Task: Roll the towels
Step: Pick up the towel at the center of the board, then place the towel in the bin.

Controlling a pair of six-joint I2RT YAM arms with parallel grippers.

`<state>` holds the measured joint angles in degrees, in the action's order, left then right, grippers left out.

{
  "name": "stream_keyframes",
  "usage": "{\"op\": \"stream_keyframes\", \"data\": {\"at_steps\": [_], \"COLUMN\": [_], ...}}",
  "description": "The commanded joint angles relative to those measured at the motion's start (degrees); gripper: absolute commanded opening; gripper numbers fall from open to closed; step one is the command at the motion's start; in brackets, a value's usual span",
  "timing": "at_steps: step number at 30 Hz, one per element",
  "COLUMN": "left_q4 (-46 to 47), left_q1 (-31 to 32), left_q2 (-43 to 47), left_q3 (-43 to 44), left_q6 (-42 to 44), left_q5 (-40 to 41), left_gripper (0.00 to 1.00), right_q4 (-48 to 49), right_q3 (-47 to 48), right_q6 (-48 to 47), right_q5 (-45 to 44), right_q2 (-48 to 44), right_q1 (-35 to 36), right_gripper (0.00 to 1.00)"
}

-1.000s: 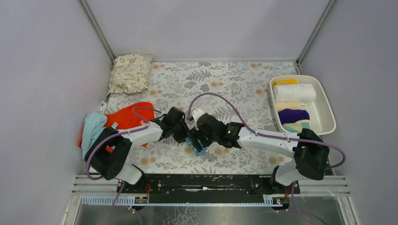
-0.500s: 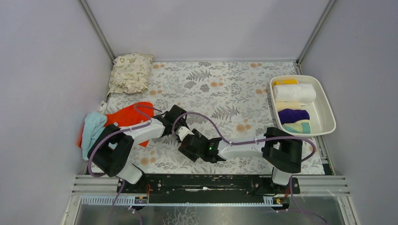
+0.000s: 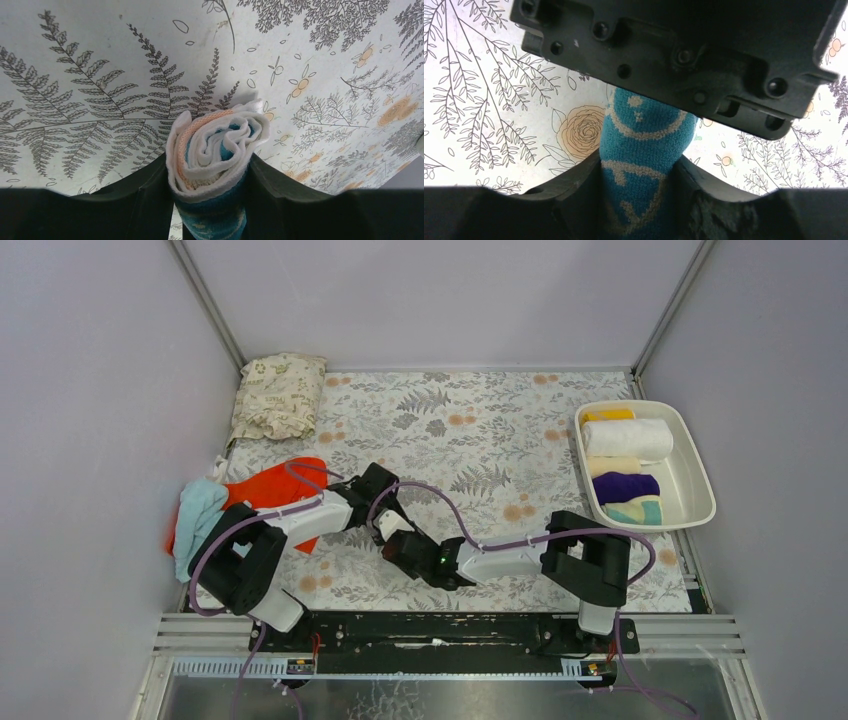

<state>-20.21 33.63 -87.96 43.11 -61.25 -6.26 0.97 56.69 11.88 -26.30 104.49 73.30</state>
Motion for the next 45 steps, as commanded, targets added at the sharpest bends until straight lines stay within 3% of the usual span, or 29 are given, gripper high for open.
{"op": "stream_keyframes", "data": {"at_steps": [1,4,10,19,25,33,39,45], "left_q4": [-5.3,-5.3,-6.1,-11.3,-14.6,-13.0,-13.8,-15.2], "left_q1": [0.6,0.4,-2.7,-18.8,-24.7,-25.1,-23.9,-17.8], "left_q2": [-0.8,0.7,3.2,7.6,13.0,22.2,23.4,24.8], "left_q3": [0.4,1.4,5.5,16.1,22.1,20.4,19.6,20.4], "left_q6": [0.7,1.3,4.9,17.7,27.8,34.7,35.4,36.1], "left_q5": [2.7,3.6,4.2,0.3,2.8,7.2,8.1,15.3], "left_gripper": [0.49,0.57,0.74,0.84,0.9,0.97,1.0,1.0], "right_q4": [-3.6,-3.9,-5.9,-14.9,-26.4,-37.5,-30.2,-16.3], "right_q3": [-3.8,-5.8,-8.0,-5.8,-0.9,5.3,4.5,1.4], "right_q6": [4.6,5.0,5.1,2.5,-1.9,-12.9,-28.3,-39.7], "right_q5": [6.2,6.4,6.6,3.9,-0.2,-18.1,-21.0,-8.7], "right_q2": [4.5,1.5,-6.3,-17.9,-26.4,-33.8,-36.6,-38.0], "right_q1": [-0.6,-0.8,-1.4,-6.7,-17.3,-32.1,-48.6,-70.5], "right_gripper": [0.45,0.3,0.26,0.16,0.1,0.08,0.08,0.0]}}
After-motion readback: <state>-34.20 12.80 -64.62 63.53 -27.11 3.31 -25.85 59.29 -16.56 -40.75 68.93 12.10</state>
